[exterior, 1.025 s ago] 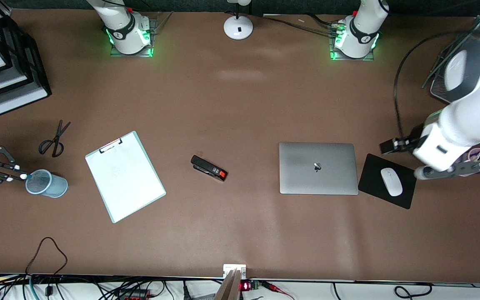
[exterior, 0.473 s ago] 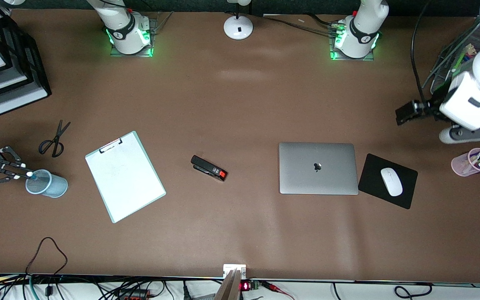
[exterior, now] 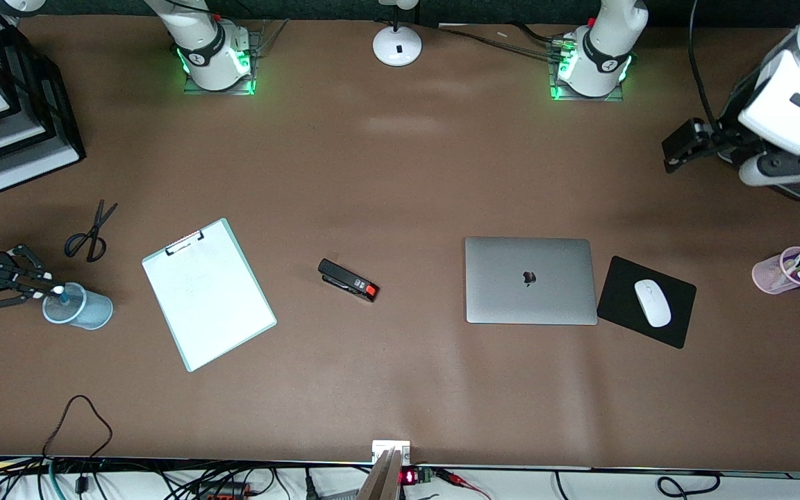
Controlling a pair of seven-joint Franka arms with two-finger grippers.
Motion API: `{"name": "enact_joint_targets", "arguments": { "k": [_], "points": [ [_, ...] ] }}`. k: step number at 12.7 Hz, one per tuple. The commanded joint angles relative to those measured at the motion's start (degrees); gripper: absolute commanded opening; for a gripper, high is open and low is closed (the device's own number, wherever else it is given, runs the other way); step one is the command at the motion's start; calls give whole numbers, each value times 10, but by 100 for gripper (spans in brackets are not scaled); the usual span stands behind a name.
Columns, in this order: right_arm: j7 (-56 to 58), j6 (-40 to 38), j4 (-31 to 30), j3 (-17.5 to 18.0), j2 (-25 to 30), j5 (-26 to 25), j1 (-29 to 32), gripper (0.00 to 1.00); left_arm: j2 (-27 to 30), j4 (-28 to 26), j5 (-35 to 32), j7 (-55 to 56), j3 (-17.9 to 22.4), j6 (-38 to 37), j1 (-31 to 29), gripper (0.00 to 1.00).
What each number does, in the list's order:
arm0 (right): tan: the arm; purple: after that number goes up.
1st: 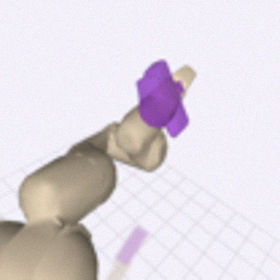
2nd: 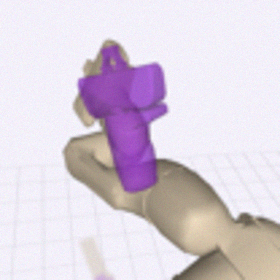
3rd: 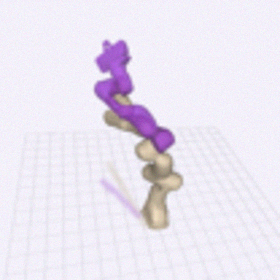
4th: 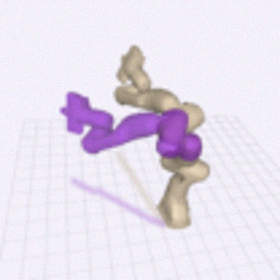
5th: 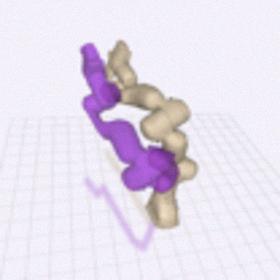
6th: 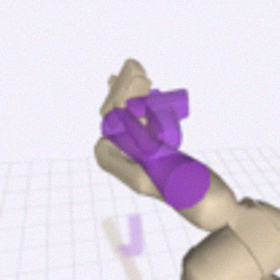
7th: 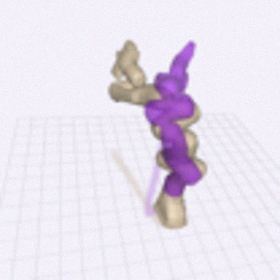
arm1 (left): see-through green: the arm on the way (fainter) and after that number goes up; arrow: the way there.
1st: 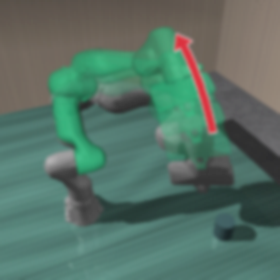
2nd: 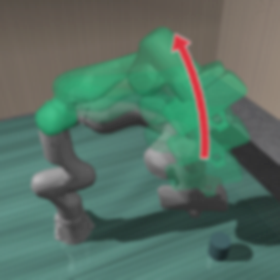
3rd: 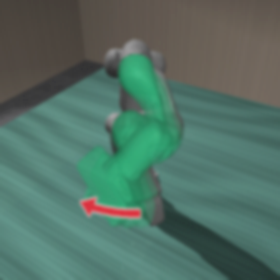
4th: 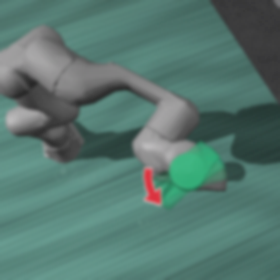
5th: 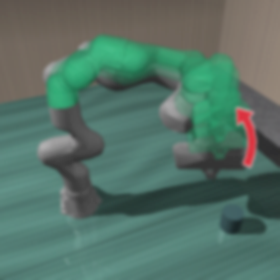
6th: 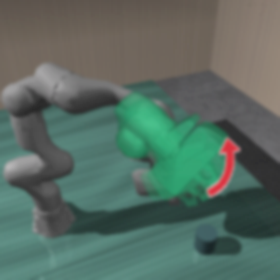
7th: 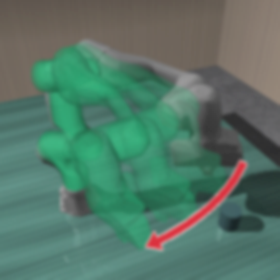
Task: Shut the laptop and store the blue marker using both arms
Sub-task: 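Lower the blue marker into the light blue cup and open the right gripper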
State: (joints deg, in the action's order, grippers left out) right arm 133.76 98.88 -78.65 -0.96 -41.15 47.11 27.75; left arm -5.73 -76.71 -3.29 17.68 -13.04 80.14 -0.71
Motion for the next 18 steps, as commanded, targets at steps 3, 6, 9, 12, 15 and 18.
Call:
{"name": "enact_joint_targets", "arguments": {
  "k": [3, 6, 9, 12, 15, 18],
  "points": [
    [58, -9, 2, 5, -17, 16, 8, 0, 79, -111, -10, -53, 39, 50, 27, 100],
    [59, -14, 2, 5, -32, 32, 13, 0, 112, -159, -10, -53, 40, 66, 28, 100],
    [59, -12, 4, 5, -39, 41, 16, 0, 145, -205, -10, -53, 40, 95, 30, 100],
    [63, -9, 6, 5, -45, 43, 17, 0, 156, -226, -6, -54, 40, 107, 28, 100],
    [64, -6, 7, 5, -47, 43, 18, 0, 156, -230, 7, -69, 41, 124, 25, 100],
    [63, -5, 7, 5, -56, 44, 19, 0, 156, -230, 33, -91, 53, 123, 20, 100]
  ]
}}
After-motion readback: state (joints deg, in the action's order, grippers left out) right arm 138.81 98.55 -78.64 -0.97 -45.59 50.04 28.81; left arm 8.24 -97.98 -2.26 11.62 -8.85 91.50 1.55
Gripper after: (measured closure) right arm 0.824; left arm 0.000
